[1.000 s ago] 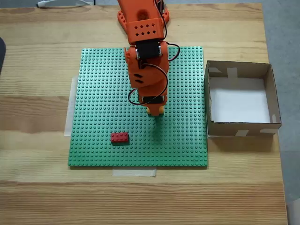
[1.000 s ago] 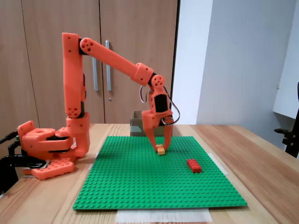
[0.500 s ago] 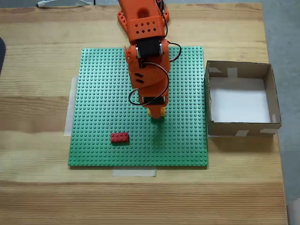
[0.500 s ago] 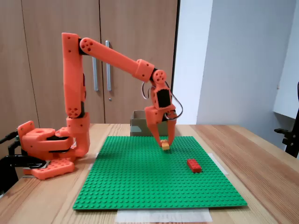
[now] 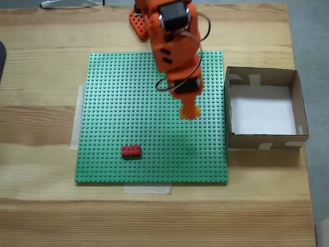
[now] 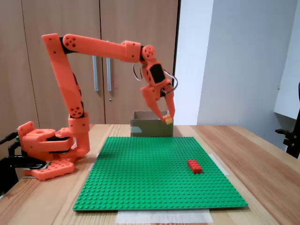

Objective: Pick the yellow lego block and put it in the box.

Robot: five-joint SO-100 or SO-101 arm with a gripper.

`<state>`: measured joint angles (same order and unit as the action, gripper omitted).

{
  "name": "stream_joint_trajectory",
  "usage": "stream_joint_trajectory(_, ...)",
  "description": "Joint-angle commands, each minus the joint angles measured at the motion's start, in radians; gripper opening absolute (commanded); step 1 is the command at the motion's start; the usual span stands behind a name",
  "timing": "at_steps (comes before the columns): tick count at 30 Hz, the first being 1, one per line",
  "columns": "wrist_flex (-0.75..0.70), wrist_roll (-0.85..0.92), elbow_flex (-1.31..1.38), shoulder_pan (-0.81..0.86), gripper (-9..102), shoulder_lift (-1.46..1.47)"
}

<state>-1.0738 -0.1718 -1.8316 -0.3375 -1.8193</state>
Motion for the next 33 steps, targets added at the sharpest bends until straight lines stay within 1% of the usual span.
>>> stream_joint_trajectory(1,-0.054,-0.020,0.095,-0.069,-1,-0.074)
stream_joint_trajectory(4,-0.112,-0.054,0.183,-0.143,-1,-0.081)
stream_joint_trajectory(7,-0.137,-0.071,0.252,-0.206,-1,-0.081)
stream_joint_trajectory(10,-0.144,-0.071,0.307,-0.265,-1,-0.067)
stream_joint_trajectory(14,-0.118,-0.038,0.298,-0.330,-1,-0.060)
stream_joint_trajectory(23,-0.095,0.012,0.279,-0.385,-1,0.046)
stream_joint_trajectory(33,-0.143,0.058,0.471,-0.431,-1,0.287)
